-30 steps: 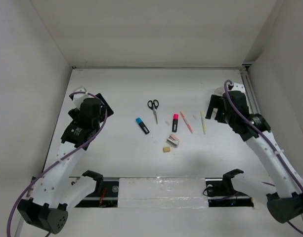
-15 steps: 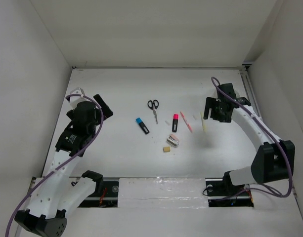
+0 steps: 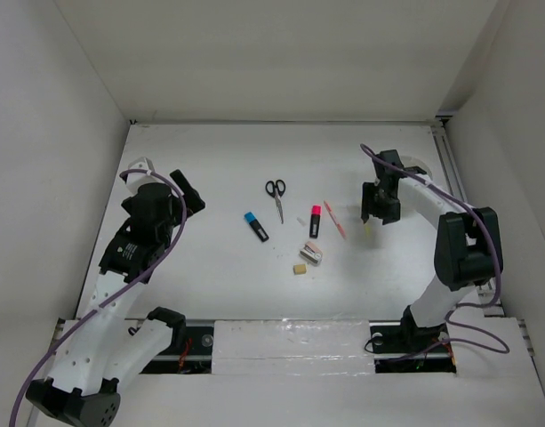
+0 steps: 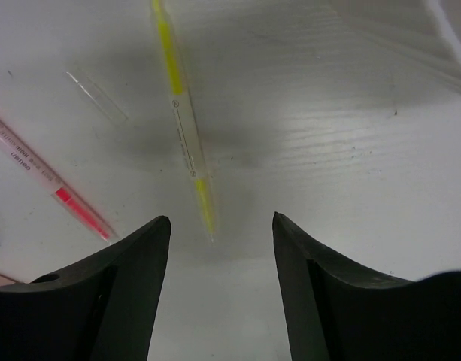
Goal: Sort the stationery into containers
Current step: Pick up the pen from the center of the board.
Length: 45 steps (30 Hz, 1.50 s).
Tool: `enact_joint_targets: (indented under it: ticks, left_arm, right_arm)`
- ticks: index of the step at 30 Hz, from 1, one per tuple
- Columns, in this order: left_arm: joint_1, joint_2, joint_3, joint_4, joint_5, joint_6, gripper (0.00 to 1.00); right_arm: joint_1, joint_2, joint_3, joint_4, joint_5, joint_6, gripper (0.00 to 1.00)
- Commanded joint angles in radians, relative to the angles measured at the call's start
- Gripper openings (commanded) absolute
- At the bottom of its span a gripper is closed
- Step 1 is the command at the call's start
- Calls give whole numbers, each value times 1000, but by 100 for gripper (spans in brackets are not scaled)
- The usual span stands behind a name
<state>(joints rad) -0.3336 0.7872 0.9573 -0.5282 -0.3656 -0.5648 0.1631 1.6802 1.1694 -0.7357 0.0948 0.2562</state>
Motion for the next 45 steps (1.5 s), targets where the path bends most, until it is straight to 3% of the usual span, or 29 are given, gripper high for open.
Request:
enact_joint_targets:
  ticks: [1, 5, 16, 31, 35, 41, 45]
  left_arm:
    - [2, -14, 9, 31, 8, 19, 100]
    - [2, -14, 9, 31, 17, 19, 100]
    - [2, -14, 9, 31, 17, 28, 100]
    - [2, -23, 9, 31, 8, 28, 100]
    - [2, -23, 18, 31, 22, 28, 100]
    - [2, 131, 150, 11, 203, 0, 100]
    - [-198, 285, 241, 57, 169, -116, 100]
  right_arm:
    - [-2, 35, 45, 32, -9, -23, 60]
    - [-2, 81, 65, 32, -18, -23, 53]
    - [27, 174, 87, 22, -18, -41, 50]
    - [56, 227, 88, 32, -29, -41, 0]
    - [79, 149, 79, 41, -7, -22, 0]
    - [170, -71, 122, -5, 85, 47, 0]
    - [228, -262, 122, -28, 121, 89, 0]
